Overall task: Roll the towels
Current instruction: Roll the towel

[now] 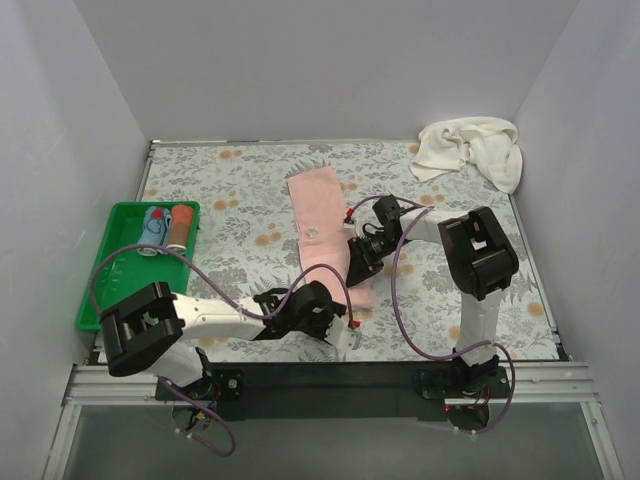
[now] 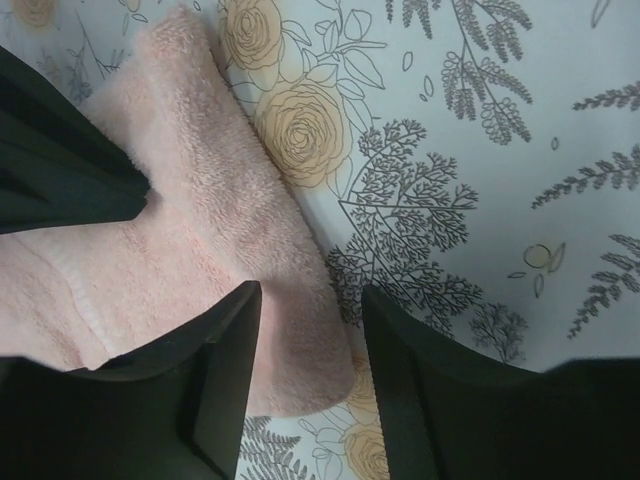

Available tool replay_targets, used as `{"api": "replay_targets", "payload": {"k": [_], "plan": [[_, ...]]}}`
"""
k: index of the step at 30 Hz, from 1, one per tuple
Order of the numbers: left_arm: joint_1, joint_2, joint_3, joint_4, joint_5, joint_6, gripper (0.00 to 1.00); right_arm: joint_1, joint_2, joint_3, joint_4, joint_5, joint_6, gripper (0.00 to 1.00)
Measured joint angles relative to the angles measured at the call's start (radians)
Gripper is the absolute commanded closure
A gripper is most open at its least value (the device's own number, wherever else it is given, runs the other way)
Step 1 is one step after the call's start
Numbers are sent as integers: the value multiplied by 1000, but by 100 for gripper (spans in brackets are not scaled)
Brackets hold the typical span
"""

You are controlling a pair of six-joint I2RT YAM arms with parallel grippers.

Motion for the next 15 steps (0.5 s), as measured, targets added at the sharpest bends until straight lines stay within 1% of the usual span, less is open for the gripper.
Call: {"api": "replay_targets", "payload": {"k": [3, 4, 5, 6, 11, 15], "plan": [[-5, 34, 1, 39, -35, 3, 77, -1, -2, -8, 11, -3, -1, 73], [-6, 39, 2, 45, -42, 2, 87, -2, -4, -14, 17, -7, -2, 73], [-6, 40, 2, 40, -41, 0, 92, -2, -6, -20, 21, -9, -3, 73], [-6, 38, 1, 31, -37, 2, 99, -2, -13, -33, 33, -13, -5, 73], [-11, -51, -2, -70, 32, -21, 100, 7, -71, -124, 59, -27, -12, 72], [-11, -126, 17, -173, 134, -57, 100, 30, -127, -151, 14, -10, -40, 68]]}}
